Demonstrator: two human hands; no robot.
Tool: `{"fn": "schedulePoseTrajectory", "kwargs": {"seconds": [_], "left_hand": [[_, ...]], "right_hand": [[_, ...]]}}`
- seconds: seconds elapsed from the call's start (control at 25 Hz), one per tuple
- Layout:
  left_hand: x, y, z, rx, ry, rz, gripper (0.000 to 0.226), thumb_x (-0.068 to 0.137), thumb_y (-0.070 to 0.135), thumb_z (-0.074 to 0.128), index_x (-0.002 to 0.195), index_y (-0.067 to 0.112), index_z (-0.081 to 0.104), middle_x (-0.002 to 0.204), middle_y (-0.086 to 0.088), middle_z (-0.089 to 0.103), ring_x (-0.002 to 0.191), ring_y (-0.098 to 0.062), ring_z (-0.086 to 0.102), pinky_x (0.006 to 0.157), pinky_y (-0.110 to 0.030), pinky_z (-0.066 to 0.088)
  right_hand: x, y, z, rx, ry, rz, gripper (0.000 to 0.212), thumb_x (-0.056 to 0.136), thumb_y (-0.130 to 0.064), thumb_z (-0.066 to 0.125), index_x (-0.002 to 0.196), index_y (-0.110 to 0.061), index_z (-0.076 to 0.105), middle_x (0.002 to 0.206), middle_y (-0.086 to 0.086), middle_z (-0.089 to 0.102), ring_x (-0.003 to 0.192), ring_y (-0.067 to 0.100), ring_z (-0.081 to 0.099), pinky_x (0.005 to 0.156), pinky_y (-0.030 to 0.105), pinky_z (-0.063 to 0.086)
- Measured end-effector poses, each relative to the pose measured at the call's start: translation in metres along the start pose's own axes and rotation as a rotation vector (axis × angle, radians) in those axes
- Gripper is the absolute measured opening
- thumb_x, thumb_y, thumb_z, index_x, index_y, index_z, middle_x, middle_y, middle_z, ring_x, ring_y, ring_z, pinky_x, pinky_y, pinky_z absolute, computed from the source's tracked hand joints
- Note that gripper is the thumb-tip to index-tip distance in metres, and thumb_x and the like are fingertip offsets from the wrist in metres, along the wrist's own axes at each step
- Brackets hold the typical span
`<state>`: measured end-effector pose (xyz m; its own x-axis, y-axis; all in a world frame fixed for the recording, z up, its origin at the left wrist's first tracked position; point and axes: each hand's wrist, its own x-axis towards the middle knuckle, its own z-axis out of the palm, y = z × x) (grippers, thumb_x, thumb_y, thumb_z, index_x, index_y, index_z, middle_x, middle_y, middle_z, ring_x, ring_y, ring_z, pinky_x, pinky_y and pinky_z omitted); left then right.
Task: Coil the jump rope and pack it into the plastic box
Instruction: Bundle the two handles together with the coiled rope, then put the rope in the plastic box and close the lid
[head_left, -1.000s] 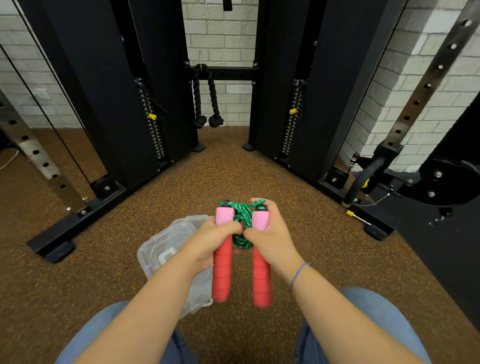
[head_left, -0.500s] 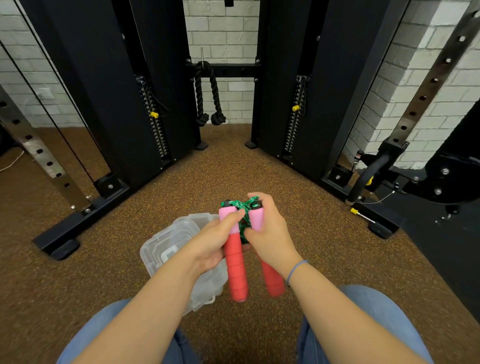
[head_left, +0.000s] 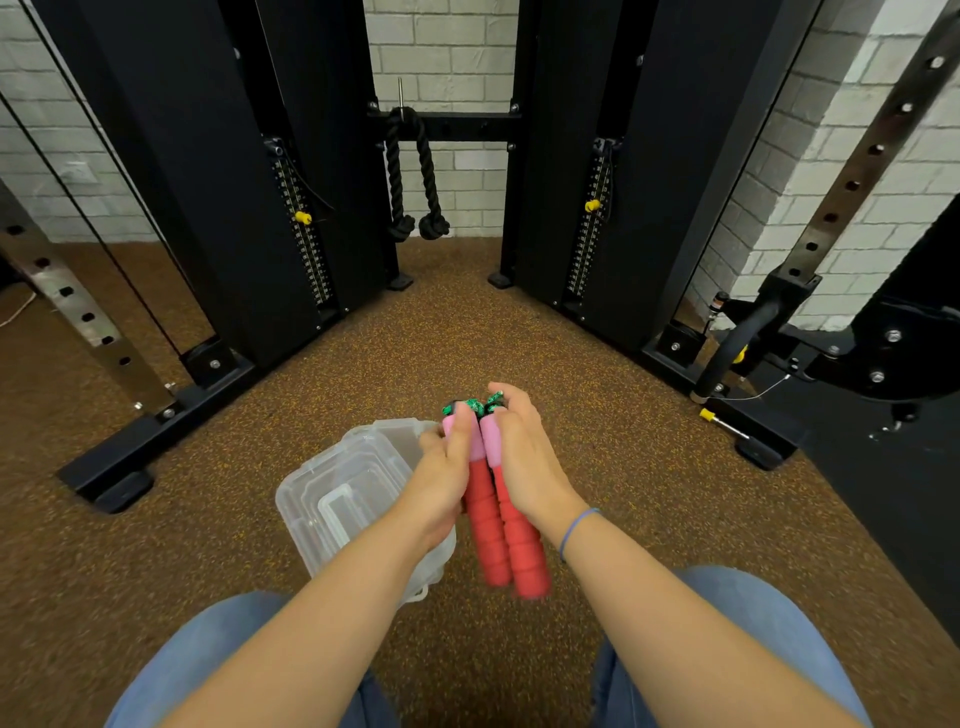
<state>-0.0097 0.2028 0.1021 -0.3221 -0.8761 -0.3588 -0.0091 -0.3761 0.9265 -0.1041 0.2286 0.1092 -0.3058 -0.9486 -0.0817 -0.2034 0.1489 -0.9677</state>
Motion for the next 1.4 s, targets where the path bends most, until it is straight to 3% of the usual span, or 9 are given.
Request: {"fn": "schedulePoseTrajectory", "kwargs": {"seconds": [0.08, 0.2, 0.32, 0.48, 0.6, 0.76, 1.04, 1.28, 1.4], "left_hand": [[0.010, -0.008, -0.006, 0.041, 0.039, 0.027, 0.098, 0.060, 0.089, 0.037, 0.126, 0.018, 0.039, 0.125, -0.015, 0.058, 0.108, -0.026, 0.062, 0.093, -0.053, 0.050], [0.004, -0.004, -0.004, 0.123, 0.078, 0.184, 0.048, 0.089, 0.064, 0.025, 0.130, 0.040, 0.029, 0.137, -0.002, 0.046, 0.121, -0.020, 0.051, 0.105, -0.047, 0.040], [0.005, 0.000, -0.006, 0.177, 0.020, 0.312, 0.038, 0.099, 0.044, 0.021, 0.137, 0.048, 0.026, 0.130, 0.017, 0.043, 0.119, -0.005, 0.047, 0.105, -0.031, 0.035], [0.015, 0.002, -0.013, 0.227, -0.047, 0.275, 0.031, 0.094, 0.051, 0.033, 0.124, 0.044, 0.040, 0.125, 0.004, 0.051, 0.109, -0.014, 0.054, 0.103, -0.043, 0.042], [0.016, 0.002, -0.015, 0.172, -0.120, 0.195, 0.065, 0.067, 0.057, 0.065, 0.123, 0.038, 0.037, 0.116, -0.001, 0.054, 0.090, -0.013, 0.058, 0.085, -0.036, 0.052], [0.026, 0.004, -0.025, 0.021, -0.155, 0.163, 0.086, 0.046, 0.038, 0.082, 0.122, 0.034, 0.039, 0.113, 0.001, 0.058, 0.090, -0.016, 0.062, 0.085, -0.041, 0.055], [0.039, 0.017, -0.044, -0.206, -0.089, -0.018, 0.073, 0.066, 0.004, 0.078, 0.124, 0.028, 0.042, 0.103, -0.006, 0.063, 0.069, -0.019, 0.066, 0.064, -0.035, 0.060], [0.051, 0.036, -0.078, -0.168, 0.018, 0.032, 0.072, 0.067, -0.001, 0.077, 0.123, 0.030, 0.044, 0.111, -0.012, 0.060, 0.059, -0.016, 0.065, 0.053, -0.029, 0.055], [0.056, 0.042, -0.100, -0.168, 0.073, 0.061, 0.072, 0.066, -0.001, 0.077, 0.123, 0.031, 0.044, 0.105, -0.010, 0.061, 0.056, -0.015, 0.066, 0.053, -0.030, 0.056]], "right_hand": [[0.000, 0.000, 0.002, -0.015, 0.027, -0.050, 0.059, 0.078, -0.031, 0.027, 0.135, -0.021, 0.042, 0.132, -0.001, 0.042, 0.125, 0.013, 0.038, 0.109, 0.031, 0.029], [0.001, 0.002, 0.008, -0.033, 0.061, -0.085, 0.050, 0.089, -0.026, 0.030, 0.137, -0.016, 0.038, 0.135, 0.001, 0.040, 0.126, 0.013, 0.037, 0.109, 0.029, 0.027], [0.008, 0.003, 0.014, -0.016, 0.143, -0.079, 0.031, 0.101, -0.020, 0.033, 0.130, -0.012, 0.041, 0.130, 0.005, 0.045, 0.122, 0.017, 0.042, 0.103, 0.026, 0.030], [0.019, 0.007, 0.019, -0.011, 0.209, -0.034, 0.027, 0.102, -0.028, 0.033, 0.115, -0.010, 0.047, 0.119, 0.010, 0.052, 0.113, 0.020, 0.047, 0.098, 0.029, 0.033], [0.027, 0.002, 0.021, 0.228, 0.191, 0.141, 0.025, 0.092, -0.041, 0.038, 0.102, -0.019, 0.047, 0.108, 0.003, 0.050, 0.104, 0.017, 0.048, 0.099, 0.035, 0.037], [0.036, -0.013, 0.025, 0.664, 0.094, 0.334, 0.029, 0.098, -0.039, 0.034, 0.082, -0.019, 0.048, 0.078, 0.004, 0.049, 0.069, 0.015, 0.051, 0.066, 0.029, 0.046], [0.064, -0.007, 0.041, 0.548, -0.129, 0.353, 0.090, 0.081, -0.079, 0.011, 0.133, -0.014, 0.047, 0.123, 0.010, 0.062, 0.111, 0.025, 0.060, 0.101, 0.045, 0.046], [0.072, -0.018, 0.057, 0.220, -0.180, 0.144, 0.085, 0.087, -0.070, -0.002, 0.139, -0.023, 0.047, 0.143, -0.001, 0.049, 0.134, 0.015, 0.040, 0.108, 0.030, 0.026], [0.085, 0.004, 0.067, 0.002, -0.082, 0.020, 0.081, 0.079, -0.078, 0.007, 0.136, -0.036, 0.047, 0.138, -0.007, 0.052, 0.133, 0.016, 0.041, 0.114, 0.044, 0.020]]}}
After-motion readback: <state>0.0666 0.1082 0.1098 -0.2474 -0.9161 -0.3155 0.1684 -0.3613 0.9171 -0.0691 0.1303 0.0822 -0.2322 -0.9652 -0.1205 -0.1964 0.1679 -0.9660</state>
